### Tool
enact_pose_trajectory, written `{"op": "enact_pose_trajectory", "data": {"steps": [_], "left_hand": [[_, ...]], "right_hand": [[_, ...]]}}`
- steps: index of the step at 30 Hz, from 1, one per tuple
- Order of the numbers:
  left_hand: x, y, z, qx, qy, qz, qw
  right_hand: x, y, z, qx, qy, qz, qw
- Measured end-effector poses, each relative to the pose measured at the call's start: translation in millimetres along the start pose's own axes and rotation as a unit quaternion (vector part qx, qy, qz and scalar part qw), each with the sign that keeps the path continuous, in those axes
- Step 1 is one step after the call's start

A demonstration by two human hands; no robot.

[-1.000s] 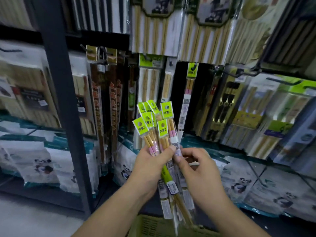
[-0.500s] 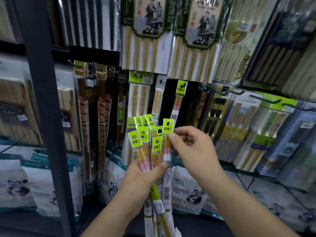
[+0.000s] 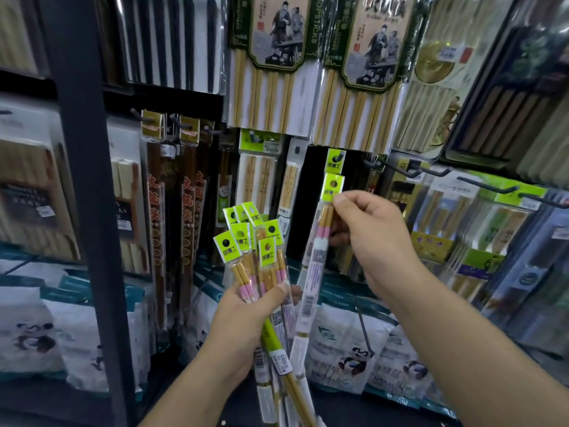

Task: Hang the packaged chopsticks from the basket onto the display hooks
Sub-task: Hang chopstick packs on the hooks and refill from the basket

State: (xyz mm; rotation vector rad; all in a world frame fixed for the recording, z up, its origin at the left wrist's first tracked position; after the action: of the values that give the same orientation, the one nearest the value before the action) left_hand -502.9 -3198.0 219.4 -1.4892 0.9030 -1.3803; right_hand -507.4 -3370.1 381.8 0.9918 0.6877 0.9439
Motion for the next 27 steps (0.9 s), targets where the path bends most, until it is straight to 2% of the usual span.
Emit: {"op": "enact_pose_trajectory", "data": {"steps": [4,7,12,17,22,26,27], "left_hand": [[-7,-9,7,0.022,-0.011,0.007,1.000],[-9,-11,8,0.032,-0.004,0.027,0.999],[-12,-6,9,0.020,0.003,0.050,0.999],[-12,-6,7,0.010,0.007,0.014,1.000],[-11,-10,7,0.007,0.008,-0.003,1.000],[-15,-9,9,0.010,-0.009,-0.012,1.000],[-14,-8,10,0.008,-0.008,-0.014,1.000]], "right_hand": [[-3,31,17,-0.077,-0.021,-0.013,0.997],[-3,40,25,-0.099,-0.037,-0.030,0.994],[1,37,31,-0.076,-0.058,-0.046,0.994],[0,27,37,-0.062,-0.090,-0.056,0.992],[0,14,39,-0.053,-0.085,-0.075,0.992],[-12,1,26,-0.049,-0.137,-0.121,0.982],[-11,-5,20,-0.043,-0.130,-0.122,0.983]]}}
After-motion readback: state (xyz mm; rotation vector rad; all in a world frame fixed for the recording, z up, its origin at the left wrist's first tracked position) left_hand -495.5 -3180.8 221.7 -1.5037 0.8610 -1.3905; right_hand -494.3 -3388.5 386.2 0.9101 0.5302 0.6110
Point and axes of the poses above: each hand's wrist, its own z-axis towards the middle knuckle, its own x-axis out of the palm, y = z × x, the point moved 9 cm from there along z, towards the middle knuckle, and after that the axes turned 11 degrees about -y, right-handed, at the moved point
